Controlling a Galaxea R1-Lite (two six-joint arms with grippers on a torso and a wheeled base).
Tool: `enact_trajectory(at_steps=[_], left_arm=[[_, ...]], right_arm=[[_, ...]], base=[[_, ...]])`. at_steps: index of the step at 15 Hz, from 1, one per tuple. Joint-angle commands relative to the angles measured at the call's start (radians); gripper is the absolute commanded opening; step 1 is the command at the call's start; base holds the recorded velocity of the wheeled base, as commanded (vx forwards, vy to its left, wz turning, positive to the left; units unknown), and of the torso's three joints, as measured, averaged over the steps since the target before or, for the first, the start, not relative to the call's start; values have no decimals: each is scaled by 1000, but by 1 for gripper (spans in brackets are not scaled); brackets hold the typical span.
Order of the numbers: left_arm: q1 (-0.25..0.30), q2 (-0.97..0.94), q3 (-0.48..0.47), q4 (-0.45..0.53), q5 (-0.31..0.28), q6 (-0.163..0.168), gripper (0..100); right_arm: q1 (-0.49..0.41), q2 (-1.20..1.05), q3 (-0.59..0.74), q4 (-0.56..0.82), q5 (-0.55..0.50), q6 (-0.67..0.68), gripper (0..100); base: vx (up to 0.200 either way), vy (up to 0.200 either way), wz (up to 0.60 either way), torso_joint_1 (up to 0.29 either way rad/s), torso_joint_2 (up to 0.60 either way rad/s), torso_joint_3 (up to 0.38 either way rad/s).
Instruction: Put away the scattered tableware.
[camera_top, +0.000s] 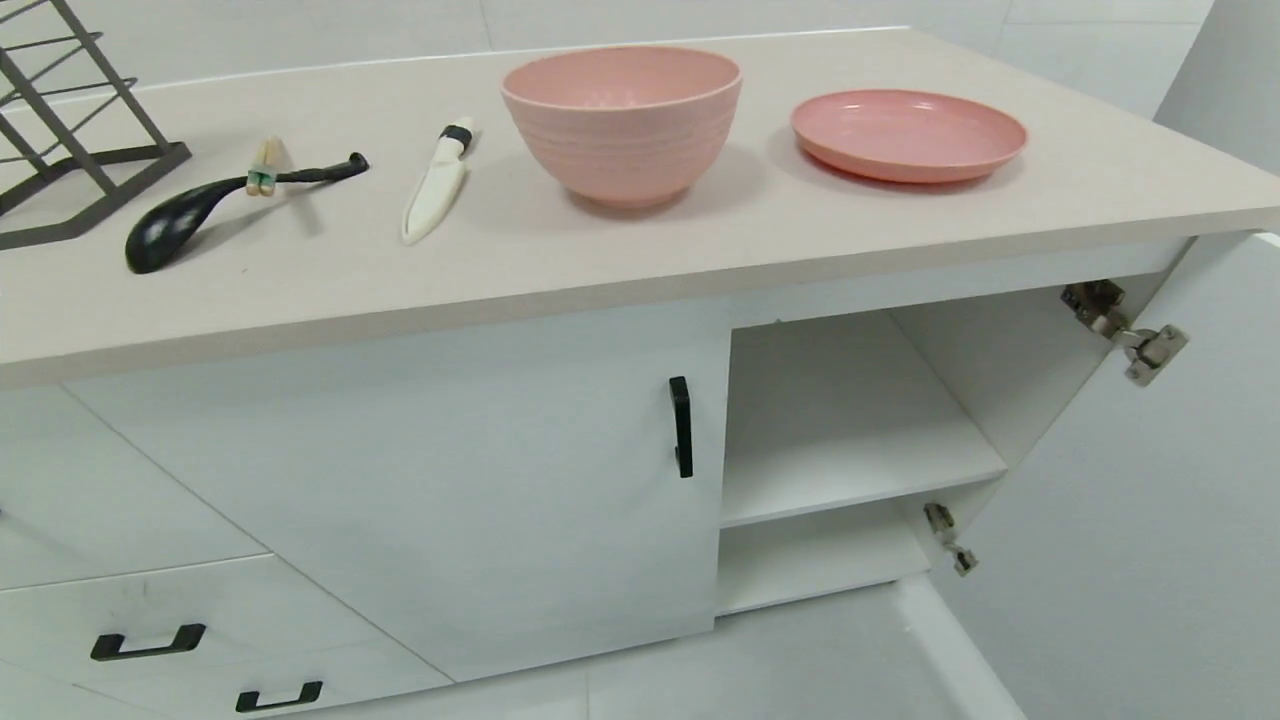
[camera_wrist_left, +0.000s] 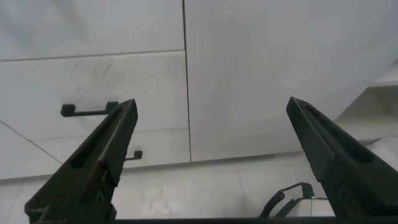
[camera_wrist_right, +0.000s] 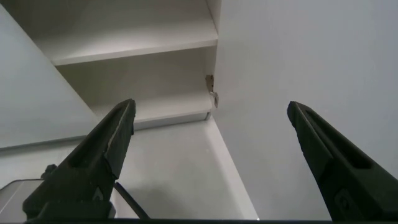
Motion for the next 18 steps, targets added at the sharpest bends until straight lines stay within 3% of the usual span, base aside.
enact_trajectory(at_steps=[1, 11, 18], left_arm=[[1, 2, 0, -2, 0, -1, 100], [1, 2, 1, -2, 0, 1, 100], [1, 2, 0, -2, 0, 1, 100]], right_arm=[[0, 1, 0, 0, 1, 0, 100], [0, 1, 0, 0, 1, 0, 100], [0, 1, 0, -1, 1, -1, 100]], base=[[0, 0, 0, 251, -471, -271], [0, 0, 0, 181, -539, -212], [0, 0, 0, 333, -497, -240]])
